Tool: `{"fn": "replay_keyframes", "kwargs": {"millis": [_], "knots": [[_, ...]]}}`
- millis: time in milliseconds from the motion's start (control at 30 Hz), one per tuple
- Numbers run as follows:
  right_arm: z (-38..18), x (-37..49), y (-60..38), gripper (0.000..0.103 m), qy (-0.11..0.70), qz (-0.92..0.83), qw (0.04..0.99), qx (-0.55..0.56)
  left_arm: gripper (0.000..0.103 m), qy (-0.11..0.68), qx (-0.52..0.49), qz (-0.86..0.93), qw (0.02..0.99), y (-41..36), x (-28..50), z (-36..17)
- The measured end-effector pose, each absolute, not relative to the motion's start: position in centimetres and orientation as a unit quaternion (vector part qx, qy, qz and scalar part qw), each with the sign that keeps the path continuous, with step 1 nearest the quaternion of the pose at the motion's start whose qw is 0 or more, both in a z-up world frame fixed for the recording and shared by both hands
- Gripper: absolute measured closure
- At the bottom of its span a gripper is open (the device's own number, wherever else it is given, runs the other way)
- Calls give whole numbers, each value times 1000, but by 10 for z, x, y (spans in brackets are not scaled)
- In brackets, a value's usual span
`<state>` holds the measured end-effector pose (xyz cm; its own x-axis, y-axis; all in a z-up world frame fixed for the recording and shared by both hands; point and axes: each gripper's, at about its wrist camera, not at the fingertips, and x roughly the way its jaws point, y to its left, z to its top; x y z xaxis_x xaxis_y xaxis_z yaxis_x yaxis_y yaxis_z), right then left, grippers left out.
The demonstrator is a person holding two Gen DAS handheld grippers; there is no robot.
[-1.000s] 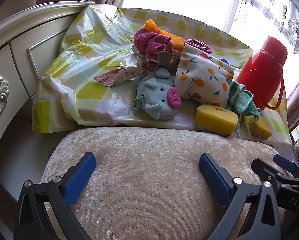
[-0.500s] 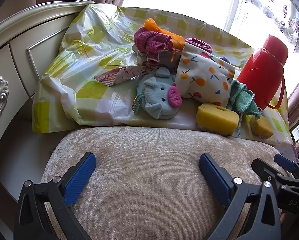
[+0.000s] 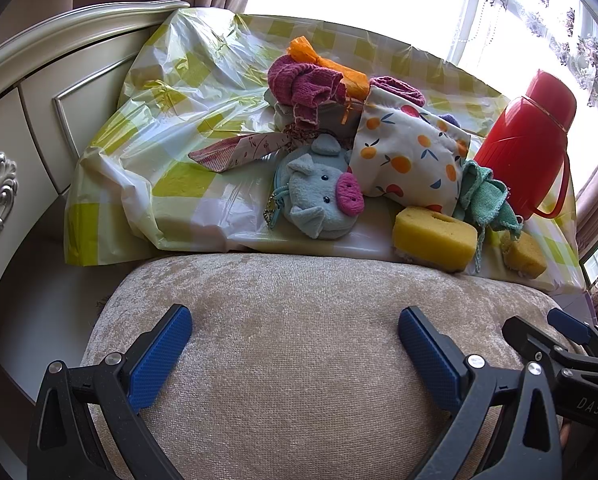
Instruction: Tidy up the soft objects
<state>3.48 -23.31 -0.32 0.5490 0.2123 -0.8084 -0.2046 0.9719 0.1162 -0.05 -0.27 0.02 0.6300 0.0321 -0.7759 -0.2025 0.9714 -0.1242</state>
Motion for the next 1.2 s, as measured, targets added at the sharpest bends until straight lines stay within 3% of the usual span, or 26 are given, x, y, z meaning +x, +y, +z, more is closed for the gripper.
{"fn": "replay_keyframes", "kwargs": {"millis": [1200], "knots": [[-4,35,-233,0,458,119,881,7,0,428,-105,66,895,-2,2,0]]}}
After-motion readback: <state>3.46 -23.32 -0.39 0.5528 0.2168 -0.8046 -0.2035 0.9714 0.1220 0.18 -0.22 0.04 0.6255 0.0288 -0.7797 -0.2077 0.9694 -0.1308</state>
